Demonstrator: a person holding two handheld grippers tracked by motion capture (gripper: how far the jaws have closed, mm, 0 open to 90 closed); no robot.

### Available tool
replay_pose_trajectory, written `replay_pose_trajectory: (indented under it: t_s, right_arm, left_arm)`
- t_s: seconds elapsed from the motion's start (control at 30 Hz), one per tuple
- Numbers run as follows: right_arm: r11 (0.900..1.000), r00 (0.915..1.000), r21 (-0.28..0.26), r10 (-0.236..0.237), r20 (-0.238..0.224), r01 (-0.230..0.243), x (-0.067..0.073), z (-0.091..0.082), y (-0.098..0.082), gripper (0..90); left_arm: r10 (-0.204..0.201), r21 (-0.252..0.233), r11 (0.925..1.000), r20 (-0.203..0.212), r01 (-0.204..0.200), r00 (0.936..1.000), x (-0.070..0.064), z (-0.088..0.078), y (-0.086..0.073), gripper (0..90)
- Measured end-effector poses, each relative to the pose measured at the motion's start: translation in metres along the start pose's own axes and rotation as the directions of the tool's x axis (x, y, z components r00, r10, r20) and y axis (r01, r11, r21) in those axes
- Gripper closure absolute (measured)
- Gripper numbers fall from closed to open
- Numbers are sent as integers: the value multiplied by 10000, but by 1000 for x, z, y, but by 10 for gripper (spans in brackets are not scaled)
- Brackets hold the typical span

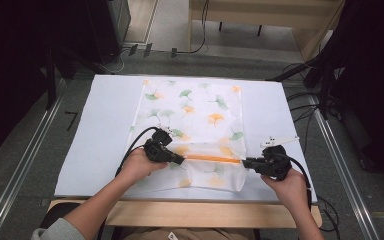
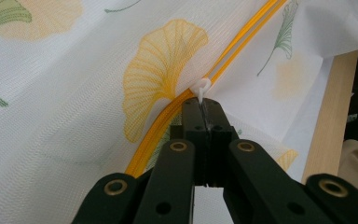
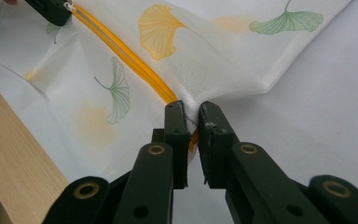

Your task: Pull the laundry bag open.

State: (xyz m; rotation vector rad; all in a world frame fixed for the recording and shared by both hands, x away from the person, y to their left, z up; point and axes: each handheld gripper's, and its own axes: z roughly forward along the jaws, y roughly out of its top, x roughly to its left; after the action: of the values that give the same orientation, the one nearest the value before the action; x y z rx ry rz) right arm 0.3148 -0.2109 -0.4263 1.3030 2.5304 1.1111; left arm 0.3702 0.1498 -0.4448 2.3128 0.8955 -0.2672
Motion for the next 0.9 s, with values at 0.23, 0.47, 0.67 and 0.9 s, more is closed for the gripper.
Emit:
replay_pose_trajectory:
  t_s: [0.23, 0.47, 0.67, 0.9]
  right_arm:
    - [10000, 10000, 40, -23, 0, 23, -1, 0, -1, 845]
    - [10000, 10000, 62, -12, -7, 12, -1, 0, -1, 844]
    - [10000, 10000, 48, -27, 17, 27, -1, 0, -1, 844]
    - [10000, 10000, 45, -28, 11, 28, -1, 0, -1, 843]
  left_arm:
    - [16, 22, 10000, 95, -16, 10000, 0, 1, 0, 900]
    - [59, 38, 10000, 96, -59, 9999, 0, 2, 0, 900]
    - [63, 50, 10000, 118, -64, 9999, 1, 2, 0, 900]
    - [9, 49, 10000, 129, -9, 9999, 1, 2, -1, 900]
